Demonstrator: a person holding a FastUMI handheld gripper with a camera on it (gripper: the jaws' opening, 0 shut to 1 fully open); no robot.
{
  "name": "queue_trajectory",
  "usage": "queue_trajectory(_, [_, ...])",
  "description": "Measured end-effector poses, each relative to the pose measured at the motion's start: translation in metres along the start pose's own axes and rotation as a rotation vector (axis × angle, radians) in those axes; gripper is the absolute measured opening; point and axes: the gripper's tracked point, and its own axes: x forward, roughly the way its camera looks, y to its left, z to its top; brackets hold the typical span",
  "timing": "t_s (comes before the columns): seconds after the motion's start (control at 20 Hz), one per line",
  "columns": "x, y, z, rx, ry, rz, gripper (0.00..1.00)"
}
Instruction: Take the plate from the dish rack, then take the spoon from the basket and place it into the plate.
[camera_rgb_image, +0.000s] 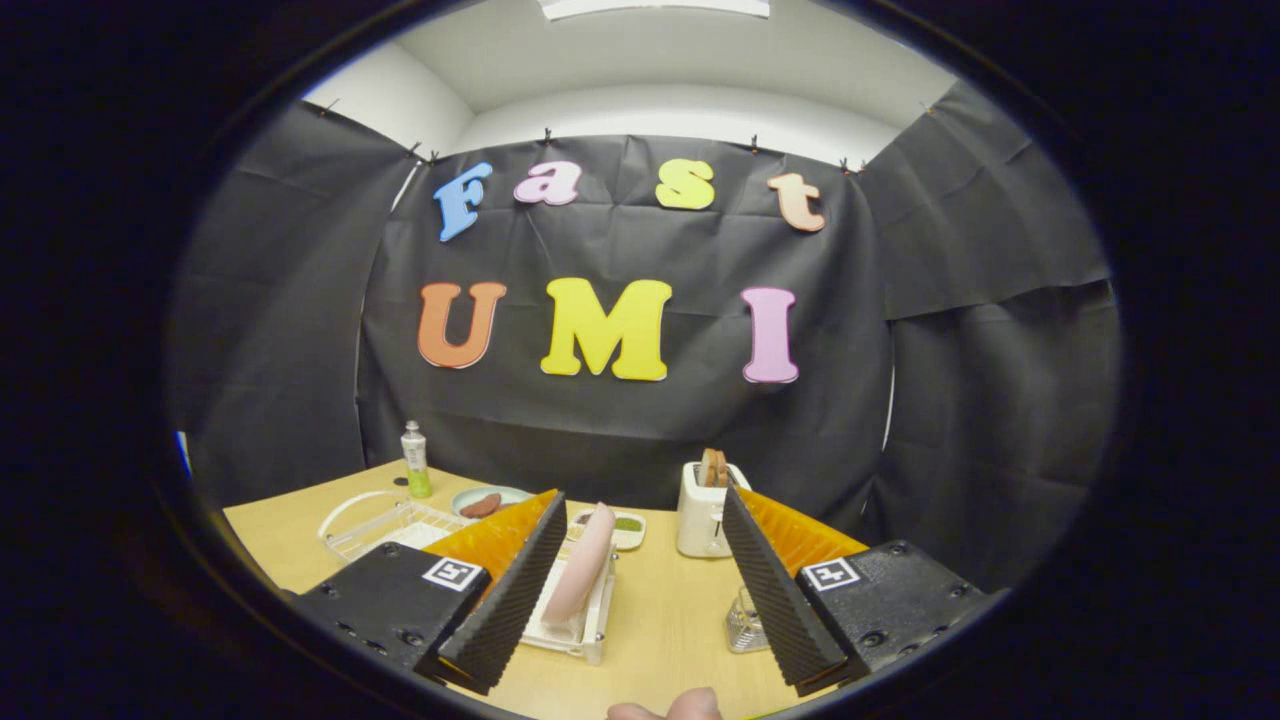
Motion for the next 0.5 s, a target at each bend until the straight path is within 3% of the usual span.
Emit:
queue_trajectory(0.2, [0.041,0.01,0.009,0.015,0.121,0.014,1.0])
queue_trajectory(0.5, [0.096,0.042,-0.017,0.044,0.425,0.095,1.0])
